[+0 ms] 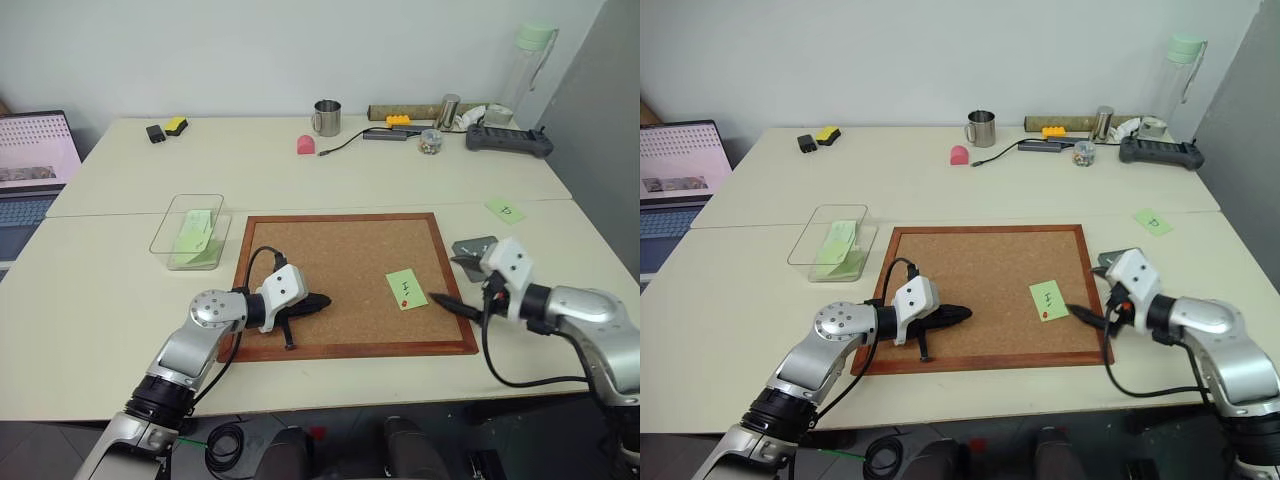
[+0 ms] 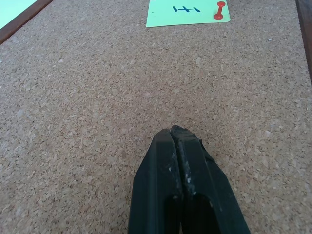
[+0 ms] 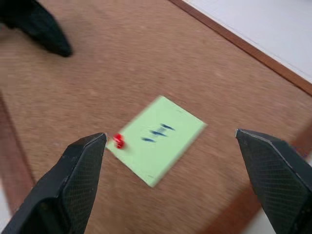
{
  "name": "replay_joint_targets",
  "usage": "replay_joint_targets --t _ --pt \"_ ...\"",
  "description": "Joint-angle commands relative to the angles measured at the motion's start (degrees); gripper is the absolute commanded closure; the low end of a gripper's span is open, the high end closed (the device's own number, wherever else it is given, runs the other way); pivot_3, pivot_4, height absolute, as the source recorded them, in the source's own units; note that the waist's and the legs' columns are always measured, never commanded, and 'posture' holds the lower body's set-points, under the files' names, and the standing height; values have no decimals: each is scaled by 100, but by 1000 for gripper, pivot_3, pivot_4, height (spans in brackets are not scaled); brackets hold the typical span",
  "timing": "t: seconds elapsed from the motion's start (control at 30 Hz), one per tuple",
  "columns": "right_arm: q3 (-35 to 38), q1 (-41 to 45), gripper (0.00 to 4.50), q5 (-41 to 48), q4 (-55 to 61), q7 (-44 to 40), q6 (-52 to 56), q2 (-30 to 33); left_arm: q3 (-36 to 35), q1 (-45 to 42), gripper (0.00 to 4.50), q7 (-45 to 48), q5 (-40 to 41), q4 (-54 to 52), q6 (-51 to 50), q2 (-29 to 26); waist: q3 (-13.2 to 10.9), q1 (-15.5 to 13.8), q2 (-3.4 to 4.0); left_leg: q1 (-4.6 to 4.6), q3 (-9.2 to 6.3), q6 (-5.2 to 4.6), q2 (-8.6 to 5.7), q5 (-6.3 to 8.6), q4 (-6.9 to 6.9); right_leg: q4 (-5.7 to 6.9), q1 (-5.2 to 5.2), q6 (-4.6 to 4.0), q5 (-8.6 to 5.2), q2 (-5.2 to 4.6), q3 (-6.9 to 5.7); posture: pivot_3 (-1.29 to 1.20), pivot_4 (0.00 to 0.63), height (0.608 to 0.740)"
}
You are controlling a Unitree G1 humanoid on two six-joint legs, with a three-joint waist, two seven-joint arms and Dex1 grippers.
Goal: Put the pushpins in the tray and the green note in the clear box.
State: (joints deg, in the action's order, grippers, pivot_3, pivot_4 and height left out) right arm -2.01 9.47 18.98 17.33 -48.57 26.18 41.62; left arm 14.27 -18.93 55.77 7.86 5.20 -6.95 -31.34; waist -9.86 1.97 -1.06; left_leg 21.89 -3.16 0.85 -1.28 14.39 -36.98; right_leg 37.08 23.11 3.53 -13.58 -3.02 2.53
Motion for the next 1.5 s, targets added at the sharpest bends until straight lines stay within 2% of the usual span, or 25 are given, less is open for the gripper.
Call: replay_joint_targets --t 0.03,0.27,0.4,0.63,1.0,1.5 --pt "-210 159 66 -25 -150 -36 -68 -235 112 120 4500 61 -228 251 -94 -108 1 0 -1 0 0 0 0 0 0 0 0 0 0 0 0 0 150 740" --pt "-427 363 66 -87 -726 -106 -198 -546 99 136 4500 59 -223 212 -107 -132 1 -2 -1 -1 -6 0 0 0 0 1 1 -1 0 0 0 0 150 740" --pt "-452 419 599 -148 -916 -109 -292 -677 90 153 4500 50 -220 196 -116 -139 1 -2 -1 0 -7 0 -1 0 0 0 1 -1 1 0 0 0 150 740" --pt "-554 390 2199 -296 -1048 -196 -453 -714 80 181 4500 37 -213 163 -144 -146 1 -2 0 -1 -7 0 -1 0 1 1 1 -1 1 0 0 0 150 740" --pt "-473 343 4444 -194 -915 -284 -450 -738 62 233 4500 26 -204 118 -158 -162 1 0 0 -1 -7 0 0 0 1 1 1 -1 0 0 0 0 150 740" --pt "-199 520 4492 25 98 -169 -216 -604 43 207 4500 -35 -177 190 -226 -62 4 2 -2 0 -10 0 0 0 1 1 3 -1 0 0 -1 0 150 740"
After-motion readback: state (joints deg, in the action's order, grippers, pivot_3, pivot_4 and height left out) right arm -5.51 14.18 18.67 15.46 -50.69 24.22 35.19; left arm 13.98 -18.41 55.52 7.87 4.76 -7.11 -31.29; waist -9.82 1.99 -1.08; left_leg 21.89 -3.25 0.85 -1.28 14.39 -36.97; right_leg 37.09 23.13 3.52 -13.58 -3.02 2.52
